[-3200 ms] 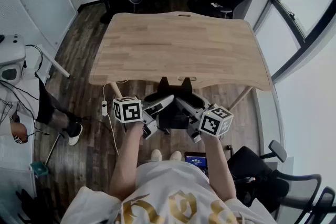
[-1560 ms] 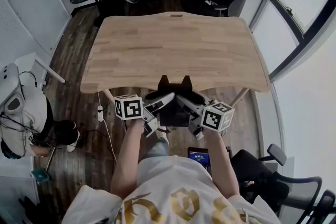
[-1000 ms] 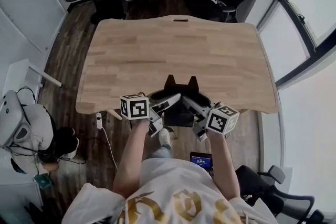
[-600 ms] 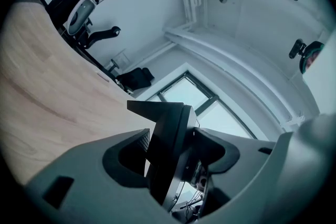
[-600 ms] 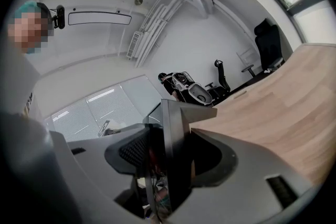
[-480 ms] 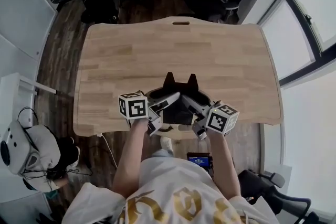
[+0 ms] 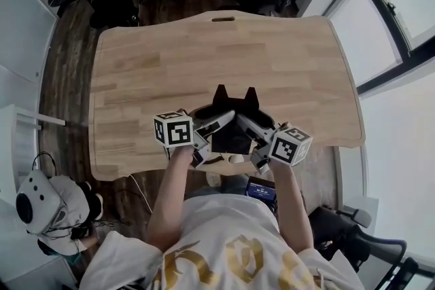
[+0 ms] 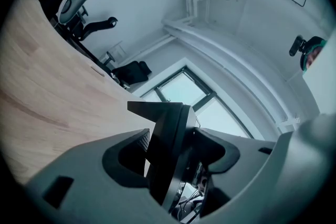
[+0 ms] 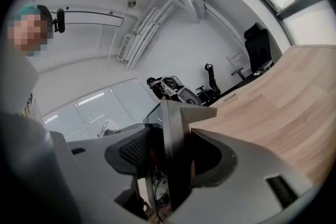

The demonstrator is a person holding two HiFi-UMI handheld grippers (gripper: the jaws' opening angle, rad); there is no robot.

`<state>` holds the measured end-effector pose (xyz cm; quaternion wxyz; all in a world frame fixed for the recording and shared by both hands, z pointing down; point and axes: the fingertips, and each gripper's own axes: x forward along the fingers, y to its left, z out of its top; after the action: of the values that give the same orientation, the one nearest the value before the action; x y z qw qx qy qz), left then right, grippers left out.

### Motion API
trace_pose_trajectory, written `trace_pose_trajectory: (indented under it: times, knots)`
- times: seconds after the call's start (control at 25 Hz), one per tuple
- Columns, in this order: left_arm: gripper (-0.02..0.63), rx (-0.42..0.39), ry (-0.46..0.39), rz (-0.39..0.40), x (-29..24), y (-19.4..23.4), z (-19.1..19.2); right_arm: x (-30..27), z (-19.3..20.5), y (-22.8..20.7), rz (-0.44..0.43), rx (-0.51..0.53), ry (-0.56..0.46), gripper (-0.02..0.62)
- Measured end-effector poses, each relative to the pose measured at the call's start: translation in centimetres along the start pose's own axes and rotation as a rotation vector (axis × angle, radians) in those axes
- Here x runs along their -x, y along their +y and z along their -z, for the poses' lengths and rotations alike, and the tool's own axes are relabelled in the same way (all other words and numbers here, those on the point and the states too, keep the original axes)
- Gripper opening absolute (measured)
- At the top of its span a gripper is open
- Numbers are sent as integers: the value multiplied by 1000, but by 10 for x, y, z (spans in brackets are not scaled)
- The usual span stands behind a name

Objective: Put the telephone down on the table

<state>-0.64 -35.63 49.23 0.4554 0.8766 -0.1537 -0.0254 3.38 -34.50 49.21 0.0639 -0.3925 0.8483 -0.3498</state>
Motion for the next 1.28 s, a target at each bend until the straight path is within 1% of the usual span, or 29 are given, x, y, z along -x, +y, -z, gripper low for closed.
trace_pose_trajectory:
  times: [0.2,0.44,0.72,1.0,1.28]
  knots:
    - [247,-28,-4,-10,6,-6,5,4,5,7,-23,-1,-2,238]
    - [247,-26,-24,-18,9,-6,1,0,1,10,-38,14,6,238]
    - [247,-8,-28,-33,3,4,-6,-9,-3,-1,-46,1,15,238]
    - [247,30,-26,-63,0,27,0,-20,9,-17,-48,-35,47,238]
    - [247,69,-5,-99,-10,69,-1,-43,19,-50,-33,-86,71,238]
